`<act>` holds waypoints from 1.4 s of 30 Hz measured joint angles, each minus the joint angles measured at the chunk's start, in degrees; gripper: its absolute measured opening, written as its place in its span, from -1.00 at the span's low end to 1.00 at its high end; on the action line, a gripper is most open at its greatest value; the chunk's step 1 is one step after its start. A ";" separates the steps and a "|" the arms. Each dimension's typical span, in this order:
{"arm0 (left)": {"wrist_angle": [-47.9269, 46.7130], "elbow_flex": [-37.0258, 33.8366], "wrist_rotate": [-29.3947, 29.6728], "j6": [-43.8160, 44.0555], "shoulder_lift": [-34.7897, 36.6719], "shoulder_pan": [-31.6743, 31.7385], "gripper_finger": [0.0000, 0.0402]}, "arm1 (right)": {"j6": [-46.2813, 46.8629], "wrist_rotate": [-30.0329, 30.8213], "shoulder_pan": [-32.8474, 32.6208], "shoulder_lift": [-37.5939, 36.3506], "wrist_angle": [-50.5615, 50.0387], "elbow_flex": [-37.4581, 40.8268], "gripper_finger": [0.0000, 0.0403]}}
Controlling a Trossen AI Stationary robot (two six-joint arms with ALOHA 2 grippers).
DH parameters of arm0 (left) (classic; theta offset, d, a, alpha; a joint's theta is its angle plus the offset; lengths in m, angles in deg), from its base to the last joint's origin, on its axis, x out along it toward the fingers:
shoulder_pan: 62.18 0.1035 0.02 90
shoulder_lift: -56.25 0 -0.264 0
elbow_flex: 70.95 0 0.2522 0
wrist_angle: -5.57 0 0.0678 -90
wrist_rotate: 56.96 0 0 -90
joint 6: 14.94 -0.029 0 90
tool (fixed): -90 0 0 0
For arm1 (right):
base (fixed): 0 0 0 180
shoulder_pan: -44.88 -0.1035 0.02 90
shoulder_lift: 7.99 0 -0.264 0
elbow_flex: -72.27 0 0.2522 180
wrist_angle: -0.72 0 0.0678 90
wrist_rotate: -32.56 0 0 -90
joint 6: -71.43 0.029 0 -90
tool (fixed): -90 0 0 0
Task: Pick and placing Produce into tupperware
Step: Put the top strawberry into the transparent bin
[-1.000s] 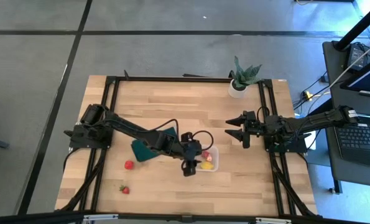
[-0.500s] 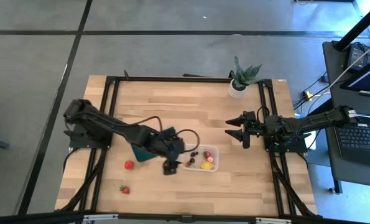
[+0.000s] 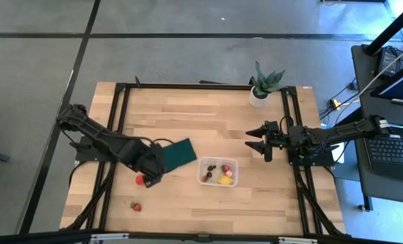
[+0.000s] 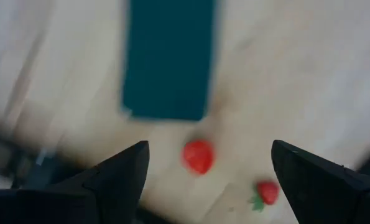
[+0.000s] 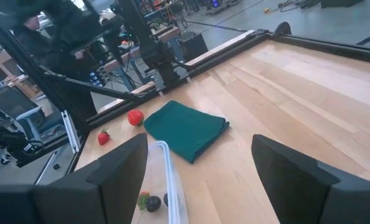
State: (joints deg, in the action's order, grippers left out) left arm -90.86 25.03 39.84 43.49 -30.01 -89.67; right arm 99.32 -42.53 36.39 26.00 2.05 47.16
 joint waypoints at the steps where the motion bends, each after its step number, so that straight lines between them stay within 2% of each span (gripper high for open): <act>1: -2.37 -0.25 0.04 3.93 -0.29 -0.28 0.63 | -0.01 -0.01 0.00 -0.01 0.00 0.00 0.44; 3: -5.17 -1.55 -0.72 11.64 -0.64 -0.39 0.63 | 0.03 0.01 0.00 0.01 0.01 0.00 0.44; 6: -5.14 -5.01 -5.29 21.24 -0.57 0.00 0.63 | 0.13 0.00 0.00 0.01 0.10 0.00 0.44; 10: -3.44 -11.91 -9.80 25.63 -0.60 0.13 0.63 | 0.16 0.01 0.00 0.00 0.22 0.00 0.44; 16: 6.81 -20.31 -15.08 26.34 -0.66 -0.82 0.63 | 0.36 -0.01 0.00 0.01 0.54 0.00 0.44; 23: 19.71 -26.52 -16.36 26.74 -0.66 -1.88 0.63 | 0.49 0.00 0.00 0.01 0.52 0.00 0.44; 42: 27.46 -33.05 -17.23 29.82 -0.81 -2.34 0.63 | 0.47 -0.01 0.00 0.01 0.46 0.00 0.44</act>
State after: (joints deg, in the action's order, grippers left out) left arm -63.39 -8.02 22.61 73.31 -30.82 -92.01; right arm 99.79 -42.54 36.39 26.01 2.51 47.16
